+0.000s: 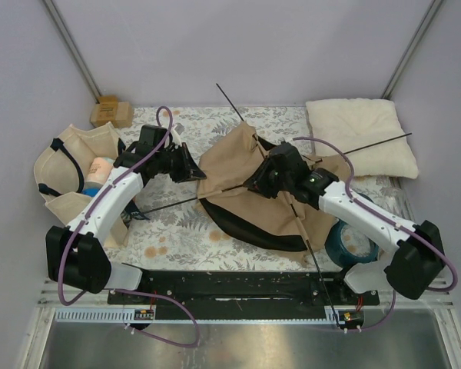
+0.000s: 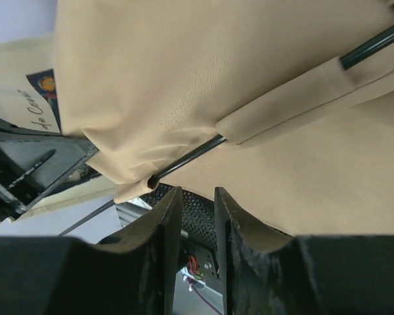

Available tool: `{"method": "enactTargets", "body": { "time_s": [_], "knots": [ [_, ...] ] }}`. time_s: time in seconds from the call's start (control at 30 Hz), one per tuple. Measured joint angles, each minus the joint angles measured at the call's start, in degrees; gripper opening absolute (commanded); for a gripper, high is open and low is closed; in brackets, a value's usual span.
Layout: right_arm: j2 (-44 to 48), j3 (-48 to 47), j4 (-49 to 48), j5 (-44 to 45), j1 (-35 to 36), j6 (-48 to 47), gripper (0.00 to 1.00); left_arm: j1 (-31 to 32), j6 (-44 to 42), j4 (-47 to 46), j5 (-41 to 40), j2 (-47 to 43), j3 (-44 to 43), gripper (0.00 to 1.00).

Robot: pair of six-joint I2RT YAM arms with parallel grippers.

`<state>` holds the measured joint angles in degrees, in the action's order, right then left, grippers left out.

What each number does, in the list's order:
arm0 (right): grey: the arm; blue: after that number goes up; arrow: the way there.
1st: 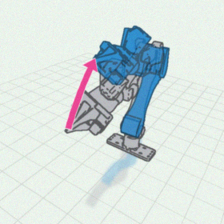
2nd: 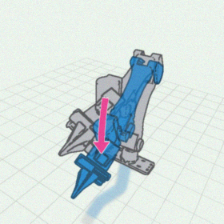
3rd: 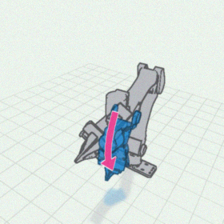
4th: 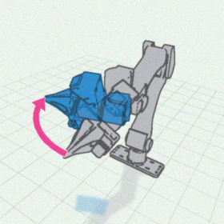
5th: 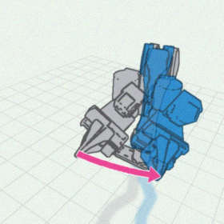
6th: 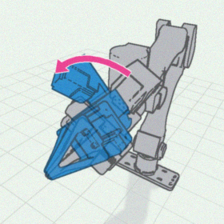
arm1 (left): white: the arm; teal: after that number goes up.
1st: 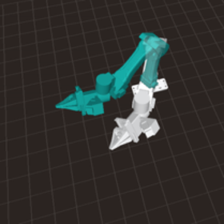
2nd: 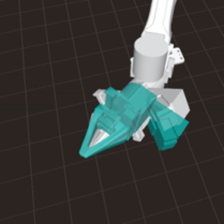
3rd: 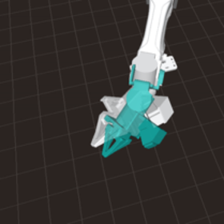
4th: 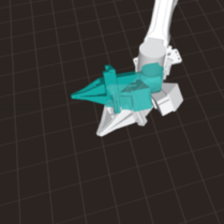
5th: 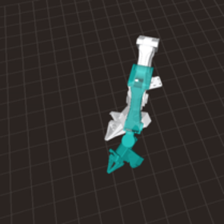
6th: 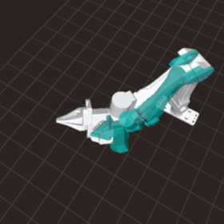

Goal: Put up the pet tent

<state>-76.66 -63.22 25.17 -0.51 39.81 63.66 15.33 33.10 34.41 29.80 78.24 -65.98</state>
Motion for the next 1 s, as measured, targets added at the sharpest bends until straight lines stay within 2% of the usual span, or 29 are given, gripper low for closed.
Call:
{"method": "enactTargets", "body": {
  "time_s": [0.3, 0.47, 0.57, 0.63, 0.8, 1.0],
  "knots": [
    [-7.23, -1.01, -3.58, -3.61, 3.5, 5.77, 0.33, 0.0, 0.0, 0.0, 0.98, -0.31, 0.0, 0.0],
    [-8.52, -1.03, -4.85, -3.3, 3.8, 8.61, 0.24, 0.0, -0.02, 0.02, 1.27, -1.66, 0.0, 0.0],
    [-8.68, -1.05, -5.49, -3.06, 3.8, 9.9, 0.27, 0.0, -0.07, 0.17, 1.22, -2.84, 0.0, 0.0],
    [-8.68, -1.05, -5.99, -2.95, 3.82, 10.54, 0.34, 0.0, -0.11, 0.42, 1.2, -3.48, 0.0, 0.0],
    [-8.68, -1.03, -6.91, -1.95, 3.82, 11.72, 0.39, -0.15, -0.35, 1.38, 1.18, -4.42, 0.0, 0.0],
    [-7.8, 0.31, -9.09, -1.07, 3.96, 13.16, 0.36, -0.72, -0.5, 2.16, 1.22, -4.72, 0.0, 0.0]
  ]
}}
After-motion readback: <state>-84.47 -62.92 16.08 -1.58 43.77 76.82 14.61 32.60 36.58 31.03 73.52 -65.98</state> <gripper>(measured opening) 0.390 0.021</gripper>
